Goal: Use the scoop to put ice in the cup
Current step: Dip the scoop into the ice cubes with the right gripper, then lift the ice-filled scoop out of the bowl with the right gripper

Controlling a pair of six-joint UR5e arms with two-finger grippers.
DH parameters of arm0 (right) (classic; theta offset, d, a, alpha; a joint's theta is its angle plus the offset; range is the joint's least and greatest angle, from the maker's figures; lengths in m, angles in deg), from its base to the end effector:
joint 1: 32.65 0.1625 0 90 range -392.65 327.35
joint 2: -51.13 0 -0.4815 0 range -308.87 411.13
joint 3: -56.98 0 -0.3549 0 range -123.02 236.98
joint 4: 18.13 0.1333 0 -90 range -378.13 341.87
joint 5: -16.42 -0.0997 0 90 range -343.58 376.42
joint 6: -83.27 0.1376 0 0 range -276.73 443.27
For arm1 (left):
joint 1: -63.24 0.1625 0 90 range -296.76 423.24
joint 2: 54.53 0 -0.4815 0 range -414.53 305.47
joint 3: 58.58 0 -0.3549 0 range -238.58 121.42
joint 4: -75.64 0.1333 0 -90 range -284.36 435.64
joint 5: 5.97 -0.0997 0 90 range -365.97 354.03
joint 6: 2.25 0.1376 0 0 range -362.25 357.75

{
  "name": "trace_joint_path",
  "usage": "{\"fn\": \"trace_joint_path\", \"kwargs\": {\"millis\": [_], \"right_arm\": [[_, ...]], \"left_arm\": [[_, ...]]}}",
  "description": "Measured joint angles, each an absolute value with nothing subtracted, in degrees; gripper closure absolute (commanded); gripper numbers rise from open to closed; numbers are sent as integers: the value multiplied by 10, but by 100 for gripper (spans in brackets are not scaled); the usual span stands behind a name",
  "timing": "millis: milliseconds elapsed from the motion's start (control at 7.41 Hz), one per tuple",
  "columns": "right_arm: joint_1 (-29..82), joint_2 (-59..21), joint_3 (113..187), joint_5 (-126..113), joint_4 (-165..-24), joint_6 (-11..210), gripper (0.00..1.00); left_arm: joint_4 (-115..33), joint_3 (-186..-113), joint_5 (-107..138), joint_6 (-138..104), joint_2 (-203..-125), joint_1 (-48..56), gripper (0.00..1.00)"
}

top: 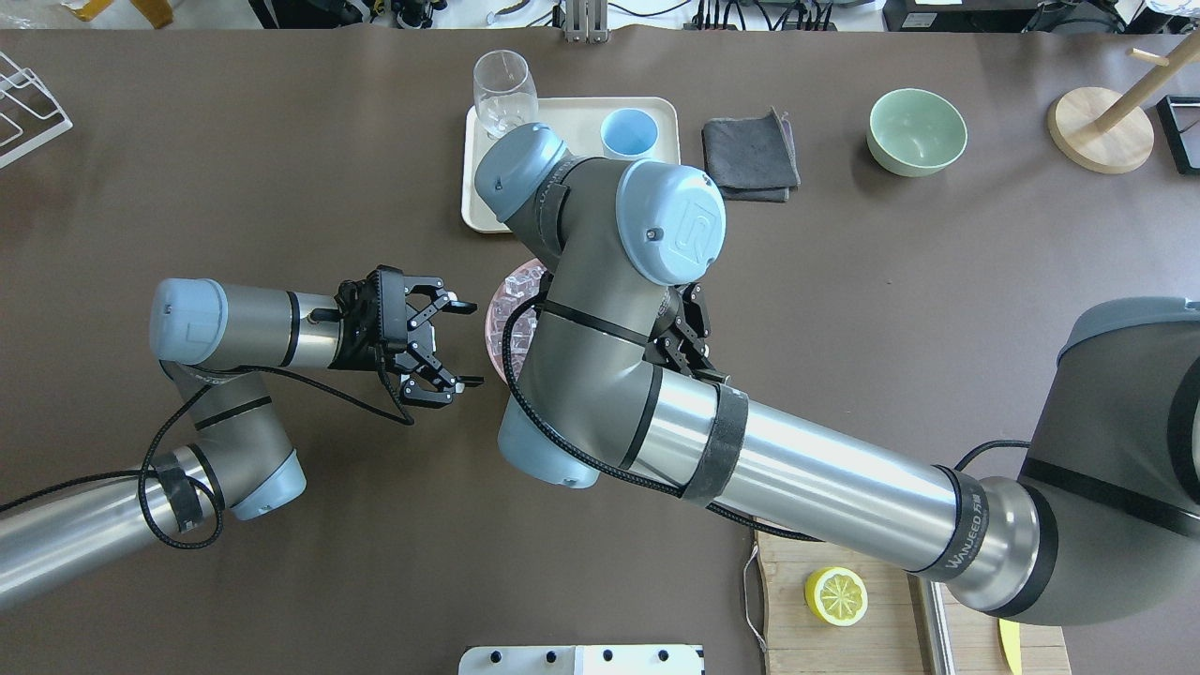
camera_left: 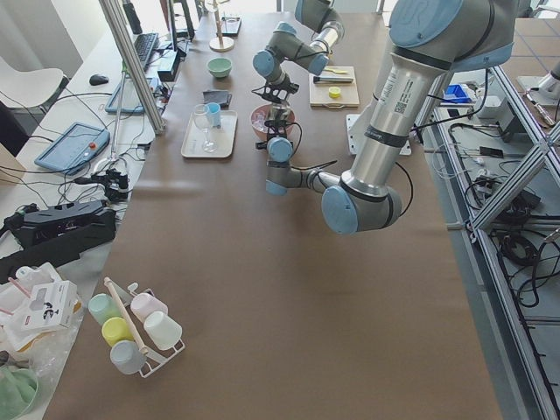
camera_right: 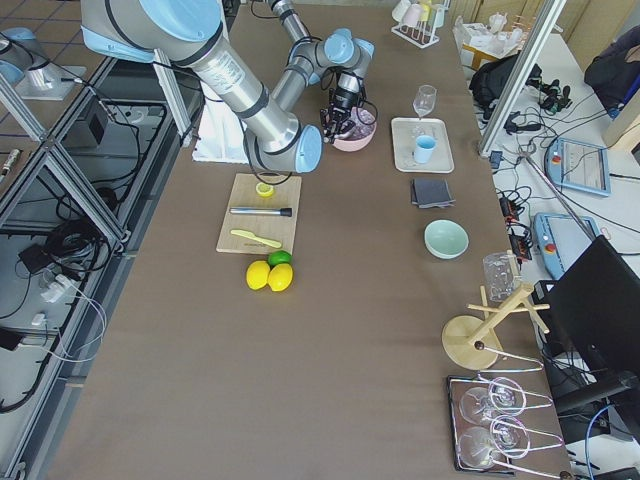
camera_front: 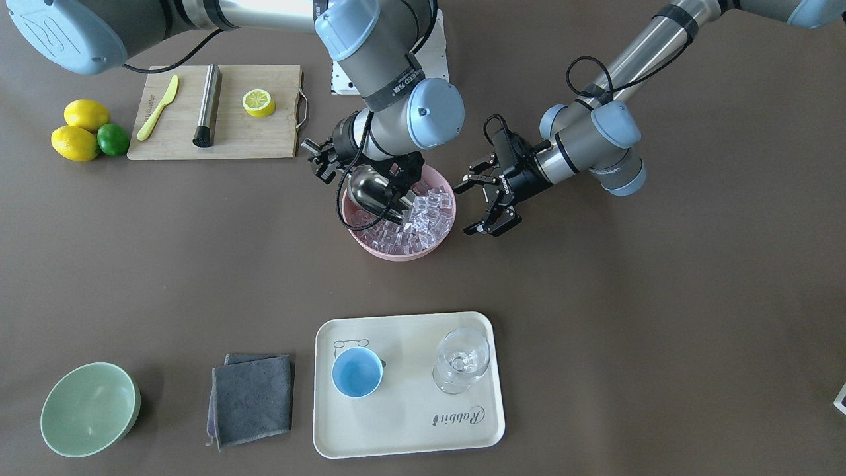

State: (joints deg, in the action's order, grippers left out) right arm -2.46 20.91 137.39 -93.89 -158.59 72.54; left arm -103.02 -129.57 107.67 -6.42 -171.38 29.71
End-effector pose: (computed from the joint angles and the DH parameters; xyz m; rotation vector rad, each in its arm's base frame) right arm -0.5987 -0.4473 0.2617 -0.1614 -0.3415 -1.2167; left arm 0.5262 -0.4424 0.4304 1.3475 1.1673 1.0186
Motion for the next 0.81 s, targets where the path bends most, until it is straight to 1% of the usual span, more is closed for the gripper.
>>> {"fn": "trace_joint_path", "kwargs": {"millis": [405, 810], "right_arm": [[-25, 155, 1441, -940, -1524, 728, 100], [-25, 130, 1482, -943, -1481, 726, 100]], "left_arm": [[-1029, -1297, 1083, -64, -1712, 293, 2], [-1026, -1297, 1116, -65, -1710, 275, 2]]}}
